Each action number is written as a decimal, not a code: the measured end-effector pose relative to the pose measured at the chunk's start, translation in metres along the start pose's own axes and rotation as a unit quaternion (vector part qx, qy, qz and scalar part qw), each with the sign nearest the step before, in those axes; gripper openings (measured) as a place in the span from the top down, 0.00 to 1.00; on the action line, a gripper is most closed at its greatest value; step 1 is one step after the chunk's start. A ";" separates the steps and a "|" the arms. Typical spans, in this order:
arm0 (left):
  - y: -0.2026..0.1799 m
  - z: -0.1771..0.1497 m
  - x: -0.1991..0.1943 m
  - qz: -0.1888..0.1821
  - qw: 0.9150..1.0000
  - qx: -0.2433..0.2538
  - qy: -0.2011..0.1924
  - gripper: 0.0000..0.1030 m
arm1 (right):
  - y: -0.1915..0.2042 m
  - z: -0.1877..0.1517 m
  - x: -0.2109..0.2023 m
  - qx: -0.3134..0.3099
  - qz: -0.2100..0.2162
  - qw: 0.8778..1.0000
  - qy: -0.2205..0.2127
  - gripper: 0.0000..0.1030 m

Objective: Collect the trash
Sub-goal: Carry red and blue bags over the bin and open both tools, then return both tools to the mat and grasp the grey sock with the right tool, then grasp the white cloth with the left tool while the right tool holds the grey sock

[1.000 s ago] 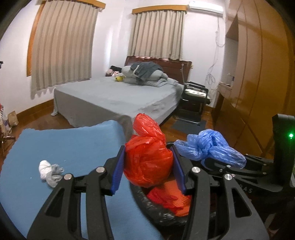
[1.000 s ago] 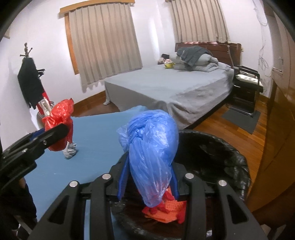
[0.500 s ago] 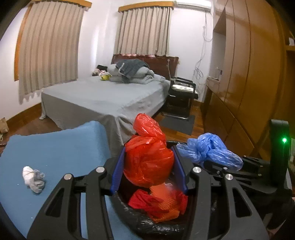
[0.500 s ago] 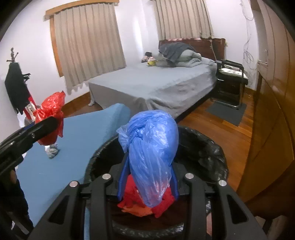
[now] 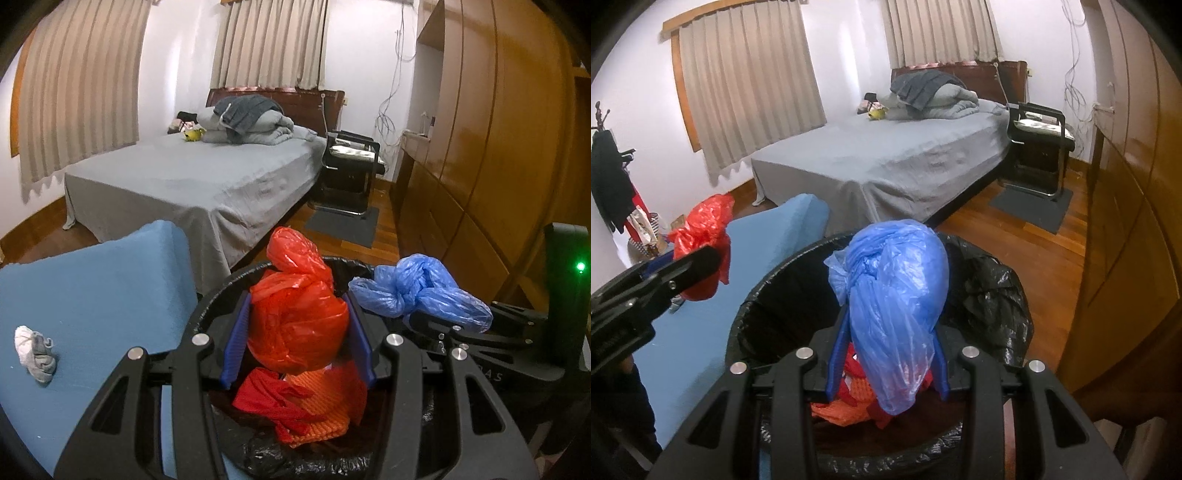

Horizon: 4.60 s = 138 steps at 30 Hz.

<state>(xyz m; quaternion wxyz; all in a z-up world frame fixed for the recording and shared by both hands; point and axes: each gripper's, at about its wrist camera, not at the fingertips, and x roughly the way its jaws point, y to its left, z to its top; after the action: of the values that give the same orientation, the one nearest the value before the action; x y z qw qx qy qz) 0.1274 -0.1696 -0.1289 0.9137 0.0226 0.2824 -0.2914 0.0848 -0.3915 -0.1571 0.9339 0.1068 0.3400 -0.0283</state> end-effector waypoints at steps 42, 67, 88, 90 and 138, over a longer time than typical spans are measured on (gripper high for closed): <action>0.214 -0.047 -0.129 0.247 0.961 -0.123 -0.023 0.12 | 0.164 0.021 0.037 -0.088 0.090 0.992 -0.015 0.06; 0.362 -0.102 -0.147 0.327 0.927 -0.185 0.015 0.12 | 0.359 -0.007 0.155 -0.161 0.175 0.970 0.055 0.06; 0.391 -0.111 -0.140 0.328 0.922 -0.204 0.022 0.12 | 0.391 -0.023 0.193 -0.209 0.232 0.942 0.120 0.50; 0.389 -0.110 -0.137 0.326 0.923 -0.201 0.023 0.12 | 0.387 -0.021 0.190 -0.208 0.239 0.941 0.121 0.51; 0.302 -0.038 -0.064 0.224 0.958 -0.174 0.031 0.67 | 0.268 0.035 0.134 -0.111 0.184 0.975 0.055 0.51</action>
<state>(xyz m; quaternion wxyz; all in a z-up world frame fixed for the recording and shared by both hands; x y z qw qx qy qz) 0.2299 0.1222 -0.1636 0.9362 -0.0652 0.3446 -0.0243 0.2427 -0.1353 -0.1687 0.9090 0.0652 0.3662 0.1881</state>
